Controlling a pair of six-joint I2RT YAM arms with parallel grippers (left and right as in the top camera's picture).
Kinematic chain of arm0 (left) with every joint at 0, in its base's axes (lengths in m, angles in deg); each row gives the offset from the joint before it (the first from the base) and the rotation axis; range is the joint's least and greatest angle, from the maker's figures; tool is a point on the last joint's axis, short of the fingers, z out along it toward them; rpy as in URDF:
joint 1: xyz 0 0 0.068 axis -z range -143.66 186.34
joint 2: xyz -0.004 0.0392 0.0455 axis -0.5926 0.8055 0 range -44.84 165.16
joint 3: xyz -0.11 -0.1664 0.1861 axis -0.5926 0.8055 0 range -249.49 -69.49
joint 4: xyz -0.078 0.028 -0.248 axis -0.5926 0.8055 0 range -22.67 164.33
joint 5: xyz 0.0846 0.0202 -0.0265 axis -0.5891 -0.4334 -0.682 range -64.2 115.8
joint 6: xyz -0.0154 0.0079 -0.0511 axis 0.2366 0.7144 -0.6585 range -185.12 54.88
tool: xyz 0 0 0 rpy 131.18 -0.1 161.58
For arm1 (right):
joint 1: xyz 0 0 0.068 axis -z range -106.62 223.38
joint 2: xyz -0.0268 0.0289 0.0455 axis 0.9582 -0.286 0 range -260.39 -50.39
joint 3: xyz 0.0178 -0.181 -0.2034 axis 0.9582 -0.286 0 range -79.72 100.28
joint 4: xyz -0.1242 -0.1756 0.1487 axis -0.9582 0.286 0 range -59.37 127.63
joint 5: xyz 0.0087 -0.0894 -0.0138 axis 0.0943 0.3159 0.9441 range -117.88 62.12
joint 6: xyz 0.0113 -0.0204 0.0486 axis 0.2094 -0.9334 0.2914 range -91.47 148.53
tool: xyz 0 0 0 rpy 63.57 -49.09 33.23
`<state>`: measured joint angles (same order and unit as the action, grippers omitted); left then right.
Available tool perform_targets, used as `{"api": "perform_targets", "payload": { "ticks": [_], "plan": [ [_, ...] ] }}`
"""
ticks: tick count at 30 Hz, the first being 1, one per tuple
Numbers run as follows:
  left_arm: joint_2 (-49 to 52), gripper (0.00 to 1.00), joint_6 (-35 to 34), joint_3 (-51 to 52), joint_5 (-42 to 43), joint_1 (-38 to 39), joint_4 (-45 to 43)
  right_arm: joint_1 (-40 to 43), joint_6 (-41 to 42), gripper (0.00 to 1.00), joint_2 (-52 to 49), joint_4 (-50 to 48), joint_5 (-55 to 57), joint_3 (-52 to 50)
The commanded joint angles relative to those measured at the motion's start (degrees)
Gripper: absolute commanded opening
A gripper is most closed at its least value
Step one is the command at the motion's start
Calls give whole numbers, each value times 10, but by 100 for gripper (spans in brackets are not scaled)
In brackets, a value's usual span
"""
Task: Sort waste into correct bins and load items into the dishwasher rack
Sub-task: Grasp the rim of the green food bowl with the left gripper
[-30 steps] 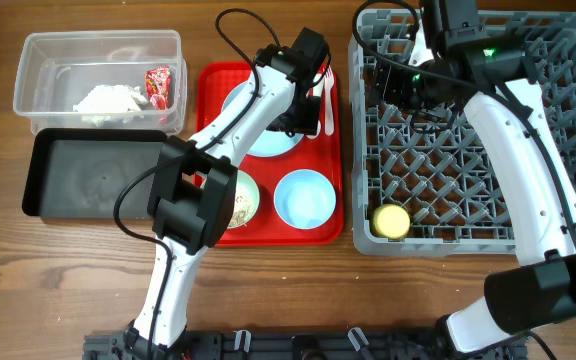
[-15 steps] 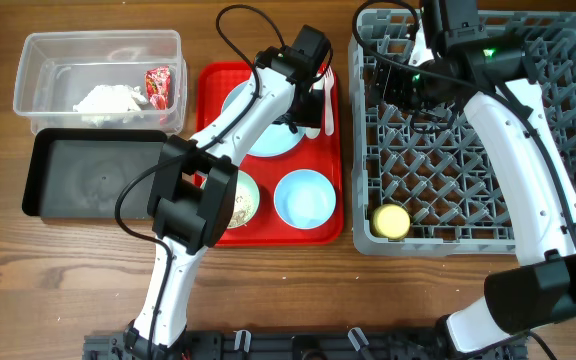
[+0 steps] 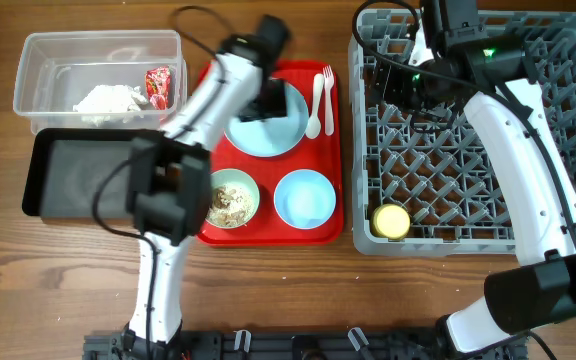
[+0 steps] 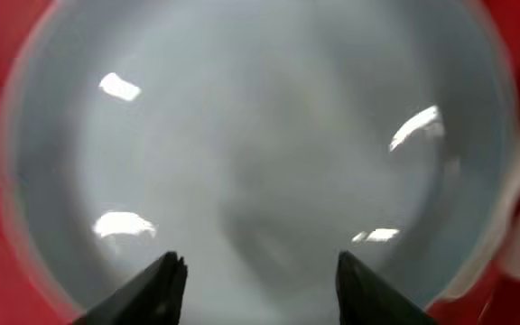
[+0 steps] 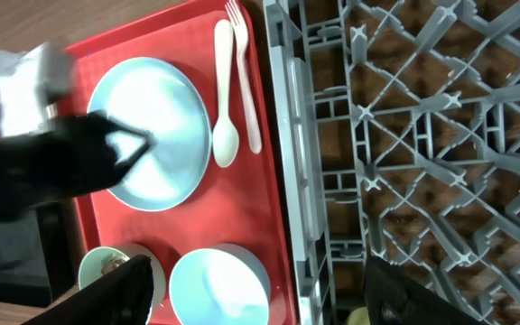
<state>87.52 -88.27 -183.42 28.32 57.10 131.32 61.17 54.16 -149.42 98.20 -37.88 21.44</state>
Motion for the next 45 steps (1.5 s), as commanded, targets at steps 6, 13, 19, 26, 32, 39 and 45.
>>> {"api": "perform_targets", "payload": {
  "ticks": [6, 13, 19, 26, 32, 39, 45],
  "plan": [
    [-61, 38, -142, 38, -51, -37, 173, -2, -2, 76, -4, -9, 11, 6],
    [-71, 39, -148, 62, -49, 1, 197, -2, -8, 76, -4, -8, 11, 6],
    [-109, 41, -158, 62, -52, 20, 208, -2, -15, 76, -4, -7, 11, 6],
    [-120, 41, -170, 124, -58, 43, 187, -2, -16, 76, -4, -7, 11, 6],
    [-120, 42, -170, 181, -38, 68, 134, -2, -16, 76, -4, -7, 9, 6],
    [-120, 41, -170, 225, -39, 79, 82, -2, -17, 76, -4, -6, 9, 6],
    [-120, 30, -177, 266, -39, 77, 49, -2, -17, 76, -4, -6, 9, 6]
  ]
}}
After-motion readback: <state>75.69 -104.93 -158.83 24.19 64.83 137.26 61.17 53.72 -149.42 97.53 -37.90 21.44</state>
